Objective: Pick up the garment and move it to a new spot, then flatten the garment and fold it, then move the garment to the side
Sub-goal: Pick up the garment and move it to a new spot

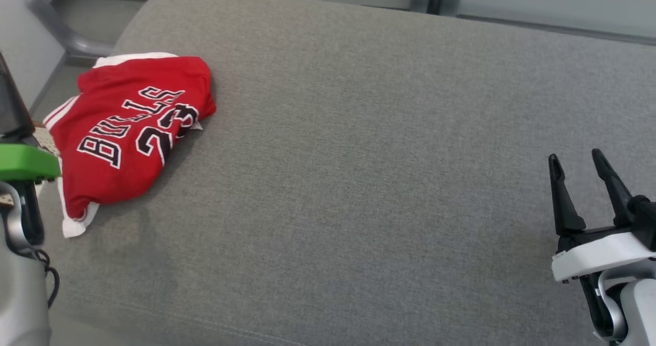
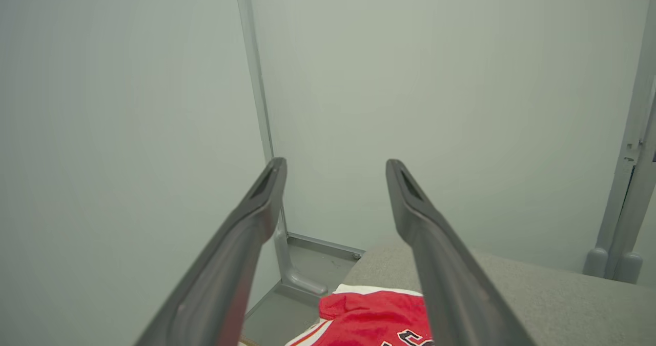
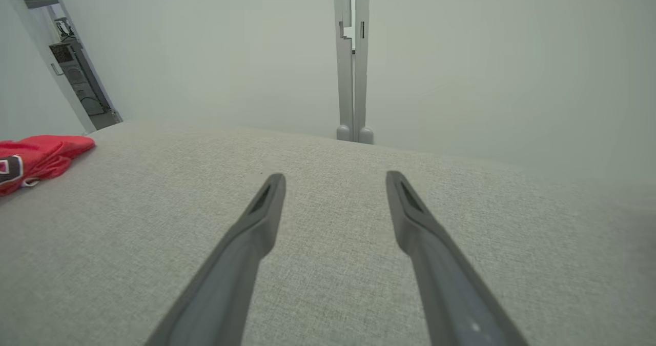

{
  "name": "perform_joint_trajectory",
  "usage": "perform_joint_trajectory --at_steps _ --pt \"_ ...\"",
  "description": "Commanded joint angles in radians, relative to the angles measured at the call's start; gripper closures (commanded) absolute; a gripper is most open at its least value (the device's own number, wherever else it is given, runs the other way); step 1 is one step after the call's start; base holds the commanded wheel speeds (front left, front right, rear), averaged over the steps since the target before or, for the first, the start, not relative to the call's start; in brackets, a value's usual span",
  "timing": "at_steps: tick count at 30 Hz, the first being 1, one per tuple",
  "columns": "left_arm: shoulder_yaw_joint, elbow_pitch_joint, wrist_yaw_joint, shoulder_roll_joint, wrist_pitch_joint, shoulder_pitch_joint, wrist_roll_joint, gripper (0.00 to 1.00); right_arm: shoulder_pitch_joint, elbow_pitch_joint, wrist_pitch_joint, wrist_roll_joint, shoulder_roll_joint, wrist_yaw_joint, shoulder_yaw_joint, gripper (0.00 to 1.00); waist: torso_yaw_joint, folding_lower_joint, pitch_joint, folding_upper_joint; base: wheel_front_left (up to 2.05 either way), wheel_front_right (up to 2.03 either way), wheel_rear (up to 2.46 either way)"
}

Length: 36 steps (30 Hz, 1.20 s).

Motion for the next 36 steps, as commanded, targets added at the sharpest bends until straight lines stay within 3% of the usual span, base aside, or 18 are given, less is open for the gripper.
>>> perform_joint_trajectory --at_steps 1,13,26,36 --pt "0.005 0.011 -0.003 0.014 -0.003 -0.041 -0.004 0.00 -0.015 -0.014 0.002 -0.010 -0.009 -0.002 -0.010 0.00 -0.125 -0.0001 0.127 0.0000 0.00 0.00 0.00" --pt "0.001 0.194 -0.036 0.091 0.092 -0.235 -0.036 0.00 -0.031 -0.110 0.023 -0.032 -0.019 -0.002 -0.067 0.00 -0.198 -0.0001 0.235 0.0000 0.00 0.00 0.00" --pt "-0.050 0.525 -0.102 0.114 0.410 -0.301 -0.123 0.00 -0.050 -0.140 0.040 -0.039 -0.025 -0.002 -0.079 0.00 -0.204 -0.0001 0.275 0.0000 0.00 0.00 0.00" --pt "-0.154 0.644 -0.120 0.135 0.606 -0.300 -0.164 0.00 -0.057 -0.144 0.045 -0.041 -0.025 -0.002 -0.076 0.00 -0.216 -0.0001 0.275 0.0000 0.00 0.00 0.00"
